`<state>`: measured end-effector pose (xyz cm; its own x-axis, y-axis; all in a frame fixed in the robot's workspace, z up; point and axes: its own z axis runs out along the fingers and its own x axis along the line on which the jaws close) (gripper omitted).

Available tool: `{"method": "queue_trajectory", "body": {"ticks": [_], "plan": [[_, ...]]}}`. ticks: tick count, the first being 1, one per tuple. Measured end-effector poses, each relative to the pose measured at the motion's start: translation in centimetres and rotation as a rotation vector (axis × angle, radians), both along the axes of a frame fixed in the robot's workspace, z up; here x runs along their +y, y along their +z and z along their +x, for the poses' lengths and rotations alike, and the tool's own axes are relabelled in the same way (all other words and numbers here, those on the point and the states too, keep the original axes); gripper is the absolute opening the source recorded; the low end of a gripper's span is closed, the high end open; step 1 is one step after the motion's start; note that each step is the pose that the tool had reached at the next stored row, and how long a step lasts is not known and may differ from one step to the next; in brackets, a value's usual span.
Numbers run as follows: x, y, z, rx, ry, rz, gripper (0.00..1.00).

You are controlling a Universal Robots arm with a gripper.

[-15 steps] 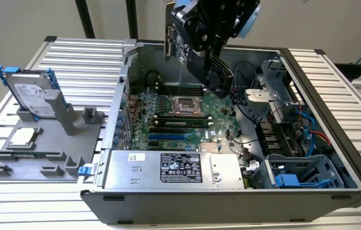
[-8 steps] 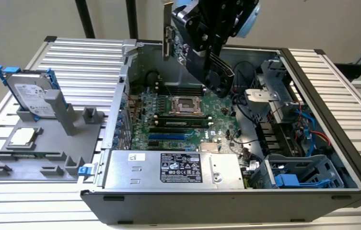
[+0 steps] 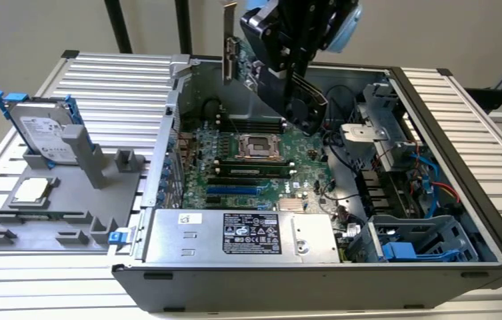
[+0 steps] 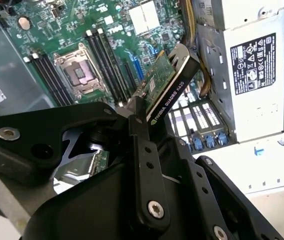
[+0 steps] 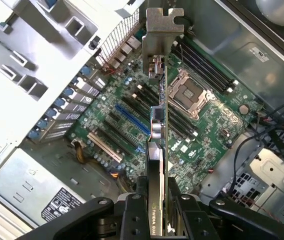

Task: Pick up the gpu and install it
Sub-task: 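Insert the gpu into the slot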

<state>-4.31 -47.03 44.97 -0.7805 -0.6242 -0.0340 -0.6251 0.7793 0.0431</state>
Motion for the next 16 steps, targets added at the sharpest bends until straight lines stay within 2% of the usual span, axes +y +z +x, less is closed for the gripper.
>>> {"method": "queue_trajectory", "body": {"ticks": [16], "plan": [[0.0, 0.12, 0.0, 0.0, 0.116, -0.0025, 0.0]]}}
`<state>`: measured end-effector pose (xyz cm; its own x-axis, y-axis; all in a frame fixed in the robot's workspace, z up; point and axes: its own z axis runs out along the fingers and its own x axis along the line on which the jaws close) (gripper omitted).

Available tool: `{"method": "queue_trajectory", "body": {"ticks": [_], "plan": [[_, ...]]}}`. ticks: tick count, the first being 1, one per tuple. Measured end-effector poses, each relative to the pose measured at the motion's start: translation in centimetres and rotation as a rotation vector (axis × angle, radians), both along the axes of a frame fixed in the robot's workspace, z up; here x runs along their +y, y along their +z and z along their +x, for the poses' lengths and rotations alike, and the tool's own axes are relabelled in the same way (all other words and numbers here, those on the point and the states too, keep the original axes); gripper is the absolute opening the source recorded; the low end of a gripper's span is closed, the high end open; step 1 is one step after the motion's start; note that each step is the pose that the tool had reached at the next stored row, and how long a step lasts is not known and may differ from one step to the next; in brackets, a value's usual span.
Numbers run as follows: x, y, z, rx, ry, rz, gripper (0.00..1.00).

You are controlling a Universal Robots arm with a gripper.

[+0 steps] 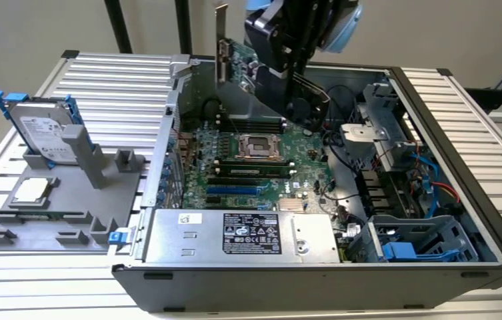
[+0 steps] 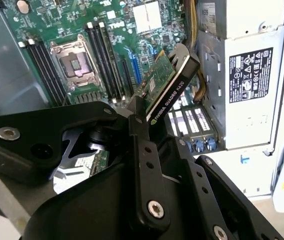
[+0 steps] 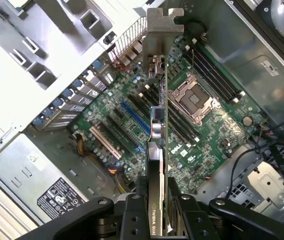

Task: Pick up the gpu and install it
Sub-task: 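Insert the gpu into the slot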

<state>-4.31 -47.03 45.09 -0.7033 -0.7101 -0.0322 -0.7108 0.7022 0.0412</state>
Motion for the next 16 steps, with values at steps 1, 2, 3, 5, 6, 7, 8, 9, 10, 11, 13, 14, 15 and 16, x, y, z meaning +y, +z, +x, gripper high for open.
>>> {"method": "queue_trajectory", "body": {"ticks": [1, 2, 3, 5, 6, 7, 8, 9, 10, 11, 13, 14, 15, 16], "plan": [[0.0, 0.0, 0.0, 0.0, 0.007, -0.0002, 0.0], [0.0, 0.01, 0.0, 0.0, 0.015, -0.0004, 0.0], [0.0, 0.02, 0.0, 0.0, 0.021, -0.0006, 0.0], [0.0, 0.03, 0.0, 0.0, 0.036, -0.0009, 0.0], [0.0, 0.03, 0.0, 0.0, 0.042, -0.0011, 0.0], [0.0, 0.04, 0.0, 0.0, 0.05, -0.0013, 0.0], [0.0, 0.04, 0.0, 0.0, 0.057, -0.0013, 0.0], [0.0, 0.04, 0.0, 0.0, 0.064, -0.0014, 0.0], [0.0, 0.05, 0.0, 0.0, 0.071, -0.0017, 0.0], [0.0, 0.05, 0.0, 0.0, 0.078, -0.0018, 0.0], [0.0, 0.06, 0.0, 0.0, 0.091, -0.0022, 0.0], [0.0, 0.06, 0.0, 0.0, 0.098, -0.0023, 0.0], [0.0, 0.06, 0.0, 0.0, 0.105, -0.0024, 0.0], [0.0, 0.07, 0.0, 0.0, 0.111, -0.0025, 0.0]]}}
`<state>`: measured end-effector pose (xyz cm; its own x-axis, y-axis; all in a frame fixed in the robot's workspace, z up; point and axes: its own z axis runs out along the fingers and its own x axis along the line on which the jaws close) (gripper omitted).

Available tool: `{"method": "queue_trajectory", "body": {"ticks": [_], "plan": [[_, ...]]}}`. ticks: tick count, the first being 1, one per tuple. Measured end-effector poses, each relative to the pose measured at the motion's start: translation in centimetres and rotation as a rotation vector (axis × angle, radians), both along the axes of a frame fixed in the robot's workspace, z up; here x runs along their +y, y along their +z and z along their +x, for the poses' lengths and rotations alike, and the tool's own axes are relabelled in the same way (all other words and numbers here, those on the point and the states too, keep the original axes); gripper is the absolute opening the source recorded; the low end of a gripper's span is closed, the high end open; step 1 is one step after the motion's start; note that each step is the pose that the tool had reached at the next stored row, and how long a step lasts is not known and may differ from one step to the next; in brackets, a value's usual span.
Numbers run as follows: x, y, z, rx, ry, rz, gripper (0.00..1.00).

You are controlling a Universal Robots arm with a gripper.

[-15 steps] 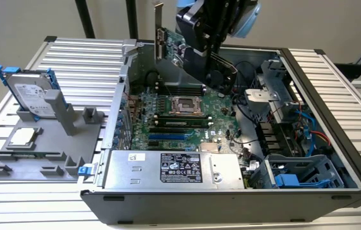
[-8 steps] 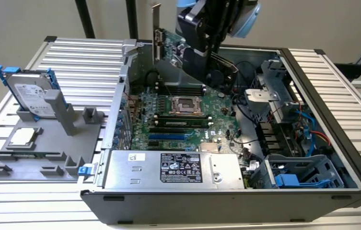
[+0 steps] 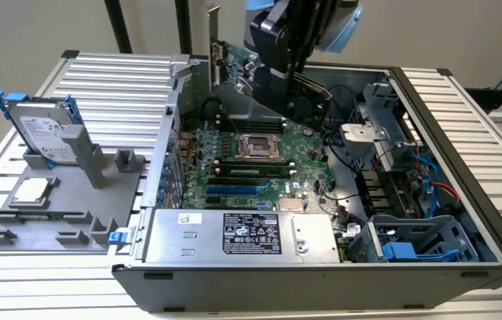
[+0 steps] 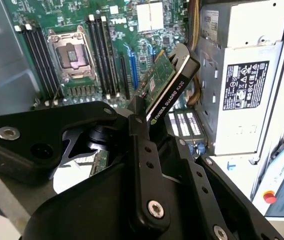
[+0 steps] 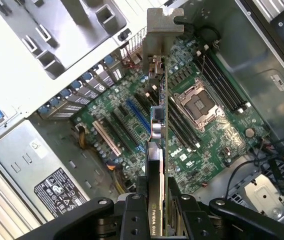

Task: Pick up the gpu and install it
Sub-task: 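Insert the gpu into the slot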

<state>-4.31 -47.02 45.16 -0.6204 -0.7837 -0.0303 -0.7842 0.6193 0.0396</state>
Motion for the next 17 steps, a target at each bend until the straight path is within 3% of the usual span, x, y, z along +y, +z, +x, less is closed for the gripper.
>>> {"method": "queue_trajectory", "body": {"ticks": [17], "plan": [[0.0, 0.07, 0.0, 0.0, 0.093, -0.001, 0.0]]}}
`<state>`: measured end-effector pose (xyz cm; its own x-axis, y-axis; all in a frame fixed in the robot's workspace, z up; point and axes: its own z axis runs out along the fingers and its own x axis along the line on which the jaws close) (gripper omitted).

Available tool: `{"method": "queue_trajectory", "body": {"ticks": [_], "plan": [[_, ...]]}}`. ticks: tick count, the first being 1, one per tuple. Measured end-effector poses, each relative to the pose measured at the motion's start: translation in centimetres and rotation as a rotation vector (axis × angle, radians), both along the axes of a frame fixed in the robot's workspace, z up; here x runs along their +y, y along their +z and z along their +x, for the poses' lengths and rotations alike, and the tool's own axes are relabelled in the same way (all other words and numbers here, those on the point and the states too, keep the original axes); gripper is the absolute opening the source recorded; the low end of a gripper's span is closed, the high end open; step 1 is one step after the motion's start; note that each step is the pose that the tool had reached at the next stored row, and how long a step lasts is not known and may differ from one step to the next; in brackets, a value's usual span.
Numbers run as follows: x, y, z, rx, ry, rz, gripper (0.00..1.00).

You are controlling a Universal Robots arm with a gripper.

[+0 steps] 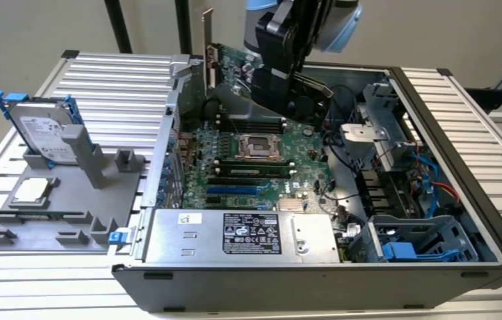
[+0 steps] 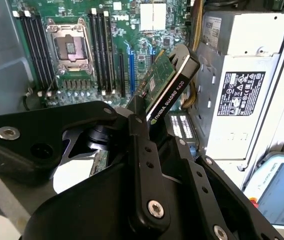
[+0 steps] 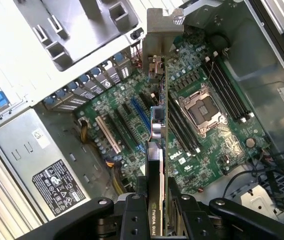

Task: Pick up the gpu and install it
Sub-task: 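Insert the gpu into the slot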

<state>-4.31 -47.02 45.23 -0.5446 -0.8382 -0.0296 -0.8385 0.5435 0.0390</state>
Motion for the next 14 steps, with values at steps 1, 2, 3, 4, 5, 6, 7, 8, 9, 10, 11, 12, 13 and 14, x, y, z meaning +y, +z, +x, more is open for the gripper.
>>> {"method": "queue_trajectory", "body": {"ticks": [1, 2, 3, 4, 5, 6, 7, 8, 9, 10, 11, 12, 13, 14], "plan": [[0.0, 0.0, 0.0, 0.0, 0.004, 0.0, 0.0], [0.0, 0.0, 0.0, 0.0, 0.008, -0.0001, 0.0], [0.0, 0.01, 0.0, 0.0001, 0.012, -0.0004, 0.0], [0.0, 0.0, 0.0, 0.0, 0.016, -0.0002, 0.0], [0.0, 0.0, 0.0, 0.0, 0.019, -0.0003, 0.0], [0.0, 0.0, 0.0, 0.0, 0.022, -0.0003, 0.0], [0.0, 0.0, 0.0, 0.0, 0.026, -0.0003, 0.0], [0.0, 0.0, 0.0, 0.0, 0.03, -0.0002, 0.0], [0.0, 0.0, 0.0, 0.0, 0.034, -0.0002, 0.0], [0.01, 0.0, 0.0, 0.0, 0.039, -0.0003, 0.0], [0.01, 0.0, 0.0, 0.0, 0.044, -0.0004, 0.0], [0.01, 0.0, 0.0, 0.0, 0.048, -0.0005, 0.0], [0.01, 0.0, 0.0, 0.0, 0.053, -0.0006, 0.0], [0.01, 0.0, 0.0, 0.0, 0.058, -0.0006, 0.0]]}}
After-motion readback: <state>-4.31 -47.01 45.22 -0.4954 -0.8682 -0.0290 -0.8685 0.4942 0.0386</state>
